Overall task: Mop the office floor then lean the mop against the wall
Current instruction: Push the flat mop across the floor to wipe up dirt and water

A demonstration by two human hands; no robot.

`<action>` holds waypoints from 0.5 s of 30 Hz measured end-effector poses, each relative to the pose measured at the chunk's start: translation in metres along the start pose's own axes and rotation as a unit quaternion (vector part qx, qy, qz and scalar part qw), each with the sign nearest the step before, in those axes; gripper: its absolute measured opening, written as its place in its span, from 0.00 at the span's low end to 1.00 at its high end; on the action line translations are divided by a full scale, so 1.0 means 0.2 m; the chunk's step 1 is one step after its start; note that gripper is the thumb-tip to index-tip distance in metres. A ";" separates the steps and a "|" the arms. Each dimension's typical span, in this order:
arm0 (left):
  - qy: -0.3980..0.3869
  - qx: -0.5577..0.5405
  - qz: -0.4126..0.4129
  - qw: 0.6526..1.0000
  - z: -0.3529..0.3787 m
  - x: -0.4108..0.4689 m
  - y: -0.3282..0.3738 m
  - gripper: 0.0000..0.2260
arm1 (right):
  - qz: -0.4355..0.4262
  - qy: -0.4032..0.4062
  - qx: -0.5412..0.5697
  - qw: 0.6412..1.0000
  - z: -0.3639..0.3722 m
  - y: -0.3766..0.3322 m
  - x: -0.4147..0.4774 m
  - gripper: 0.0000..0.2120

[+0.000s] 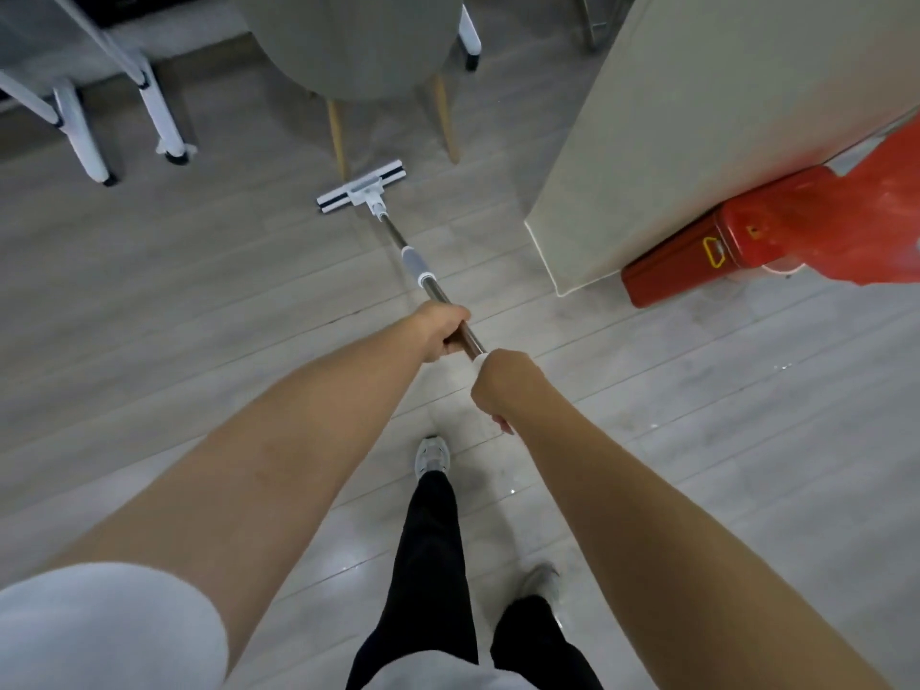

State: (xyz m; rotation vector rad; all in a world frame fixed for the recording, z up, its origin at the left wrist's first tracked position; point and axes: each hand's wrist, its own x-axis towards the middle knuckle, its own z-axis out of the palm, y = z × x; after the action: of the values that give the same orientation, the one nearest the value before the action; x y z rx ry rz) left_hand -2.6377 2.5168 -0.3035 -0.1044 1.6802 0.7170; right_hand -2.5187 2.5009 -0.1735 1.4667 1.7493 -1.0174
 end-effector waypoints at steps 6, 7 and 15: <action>0.000 0.080 0.009 0.997 0.02 -0.13 -0.31 0.10 | 0.024 -0.076 0.058 0.995 0.23 0.17 -0.08 0.09; 0.004 0.079 0.014 0.997 0.02 -0.16 -0.37 0.08 | 0.031 -0.084 0.076 0.993 0.27 0.21 -0.10 0.08; 0.011 0.071 0.035 0.997 0.25 -0.43 -0.88 0.07 | 0.000 -0.090 0.080 0.993 0.61 0.66 -0.32 0.16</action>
State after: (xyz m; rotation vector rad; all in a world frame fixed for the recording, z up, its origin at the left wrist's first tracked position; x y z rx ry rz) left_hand -2.4946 2.3734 -0.2990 0.0479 1.7580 0.6478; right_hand -2.3791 2.3734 -0.2016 1.4212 1.5707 -1.2742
